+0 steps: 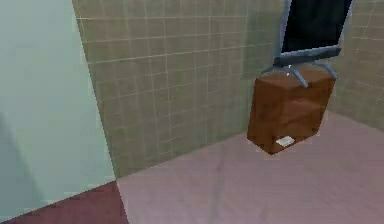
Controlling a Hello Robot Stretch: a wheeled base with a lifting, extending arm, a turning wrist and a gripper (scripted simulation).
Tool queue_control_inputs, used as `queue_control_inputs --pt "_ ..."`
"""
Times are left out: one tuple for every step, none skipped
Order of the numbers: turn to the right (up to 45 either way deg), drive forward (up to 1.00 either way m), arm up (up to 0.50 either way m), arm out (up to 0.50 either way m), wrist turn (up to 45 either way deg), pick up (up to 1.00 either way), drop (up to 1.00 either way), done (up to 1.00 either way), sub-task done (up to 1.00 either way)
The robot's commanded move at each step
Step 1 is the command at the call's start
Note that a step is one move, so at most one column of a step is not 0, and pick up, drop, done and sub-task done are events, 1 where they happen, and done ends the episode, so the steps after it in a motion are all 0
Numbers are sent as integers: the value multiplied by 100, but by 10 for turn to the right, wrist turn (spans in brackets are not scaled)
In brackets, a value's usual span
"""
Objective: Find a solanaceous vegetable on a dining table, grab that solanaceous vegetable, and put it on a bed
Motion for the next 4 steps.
queue_control_inputs --pt "-450 0 0 0 0 0 0 0 0" --pt "-450 0 0 0 0 0 0 0 0" --pt "-450 0 0 0 0 0 0 0 0" --pt "-120 0 0 0 0 0 0 0 0"
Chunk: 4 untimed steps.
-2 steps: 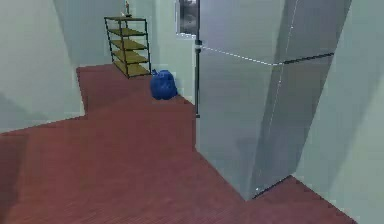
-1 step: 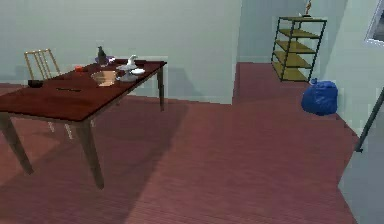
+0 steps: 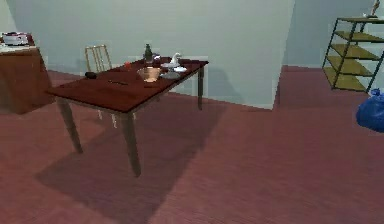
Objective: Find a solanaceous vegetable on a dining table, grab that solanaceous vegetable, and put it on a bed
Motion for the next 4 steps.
queue_control_inputs --pt "0 65 0 0 0 0 0 0 0" --pt "-450 0 0 0 0 0 0 0 0" --pt "-240 0 0 0 0 0 0 0 0" --pt "0 50 0 0 0 0 0 0 0"
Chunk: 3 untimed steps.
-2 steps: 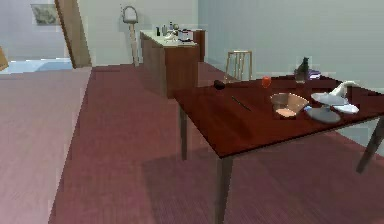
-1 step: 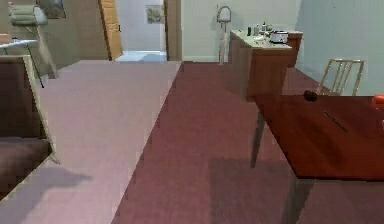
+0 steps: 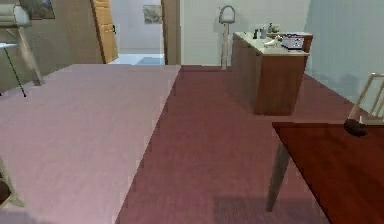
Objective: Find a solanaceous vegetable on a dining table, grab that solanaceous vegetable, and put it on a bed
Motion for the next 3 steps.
queue_control_inputs --pt "0 40 0 0 0 0 0 0 0" --pt "-300 0 0 0 0 0 0 0 0" --pt "450 0 0 0 0 0 0 0 0"
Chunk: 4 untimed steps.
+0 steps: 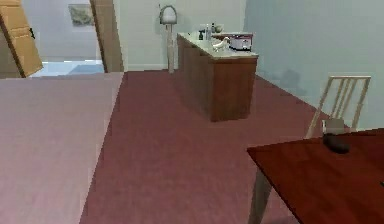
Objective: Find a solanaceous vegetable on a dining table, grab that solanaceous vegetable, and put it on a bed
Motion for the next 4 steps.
queue_control_inputs --pt "0 100 0 0 0 0 0 0 0" --pt "180 0 0 0 0 0 0 0 0" --pt "30 0 0 0 0 0 0 0 0" --pt "-450 0 0 0 0 0 0 0 0"
